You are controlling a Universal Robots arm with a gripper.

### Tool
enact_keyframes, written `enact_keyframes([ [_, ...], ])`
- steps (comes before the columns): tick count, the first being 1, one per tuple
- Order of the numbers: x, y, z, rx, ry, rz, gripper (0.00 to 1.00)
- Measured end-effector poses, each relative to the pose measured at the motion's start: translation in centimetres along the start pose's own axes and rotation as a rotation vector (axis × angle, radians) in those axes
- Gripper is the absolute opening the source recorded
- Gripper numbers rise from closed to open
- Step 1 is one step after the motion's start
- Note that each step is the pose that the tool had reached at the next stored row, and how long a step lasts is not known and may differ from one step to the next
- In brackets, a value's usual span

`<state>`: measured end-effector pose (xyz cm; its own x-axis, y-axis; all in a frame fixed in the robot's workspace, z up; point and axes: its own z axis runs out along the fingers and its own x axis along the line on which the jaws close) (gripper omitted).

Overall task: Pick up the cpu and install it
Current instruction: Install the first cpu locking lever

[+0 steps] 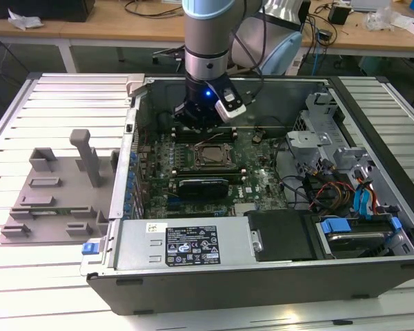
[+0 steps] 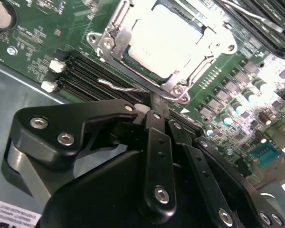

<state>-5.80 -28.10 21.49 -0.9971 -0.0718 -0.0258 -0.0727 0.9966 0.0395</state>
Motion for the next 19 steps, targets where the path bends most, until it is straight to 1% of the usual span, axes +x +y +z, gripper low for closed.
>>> enact_keyframes([
  [1,-0.24,-0.02,0.04,0.0000,0.0005,-0.002,0.11],
  [3,-0.93,-0.07,0.16,-0.0002,0.0017,-0.005,0.11],
  [6,-1.61,-0.13,0.33,-0.0004,0.0035,-0.008,0.11],
  [9,-2.14,-0.17,0.45,-0.0009,0.0049,-0.009,0.11],
  [14,-2.63,-0.22,0.62,-0.0034,0.0062,-0.009,0.11],
  [19,-3.29,-0.29,0.94,-0.0040,0.0076,-0.009,0.11],
])
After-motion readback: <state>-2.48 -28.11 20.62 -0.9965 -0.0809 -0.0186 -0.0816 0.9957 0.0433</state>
